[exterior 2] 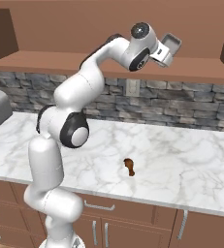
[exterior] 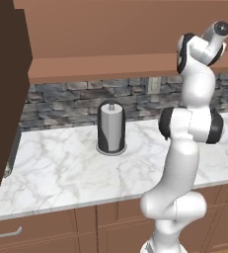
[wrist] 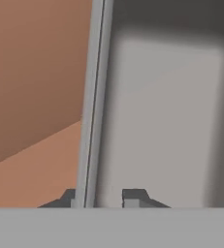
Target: Retrieve the tupperware from the cabinet, then place the raw meat into the tupperware to avoid contamination.
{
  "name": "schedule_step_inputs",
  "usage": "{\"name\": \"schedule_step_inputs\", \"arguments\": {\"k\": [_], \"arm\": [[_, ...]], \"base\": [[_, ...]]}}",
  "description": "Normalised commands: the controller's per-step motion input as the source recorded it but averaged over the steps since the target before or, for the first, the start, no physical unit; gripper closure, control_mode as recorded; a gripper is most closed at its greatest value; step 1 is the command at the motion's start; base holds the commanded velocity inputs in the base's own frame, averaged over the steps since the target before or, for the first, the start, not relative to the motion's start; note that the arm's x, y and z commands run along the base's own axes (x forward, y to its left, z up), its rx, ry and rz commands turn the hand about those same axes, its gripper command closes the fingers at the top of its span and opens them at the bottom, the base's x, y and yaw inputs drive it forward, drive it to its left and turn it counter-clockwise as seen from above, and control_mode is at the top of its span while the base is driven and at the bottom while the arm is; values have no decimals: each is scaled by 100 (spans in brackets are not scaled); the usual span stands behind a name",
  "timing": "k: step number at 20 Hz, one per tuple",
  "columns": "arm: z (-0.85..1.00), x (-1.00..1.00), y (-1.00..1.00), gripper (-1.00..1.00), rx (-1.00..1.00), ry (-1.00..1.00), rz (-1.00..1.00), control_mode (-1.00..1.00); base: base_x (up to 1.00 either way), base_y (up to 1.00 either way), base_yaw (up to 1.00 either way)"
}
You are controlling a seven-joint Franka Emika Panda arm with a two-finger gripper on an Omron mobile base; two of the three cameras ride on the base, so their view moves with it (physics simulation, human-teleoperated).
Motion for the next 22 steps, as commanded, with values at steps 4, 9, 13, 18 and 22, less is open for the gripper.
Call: {"name": "schedule_step_inputs", "arguments": {"k": [4,9,13,18,22], "arm": [[31,-41,9,100,1,-4,2,-100],[23,-53,10,100,1,1,5,-100],[15,-58,10,100,1,5,3,-100],[14,-61,12,100,1,7,1,-100],[11,-59,21,100,0,8,1,-100]], "base": [[0,0,0],[0,0,0],[0,0,0],[0,0,0],[0,0,0]]}}
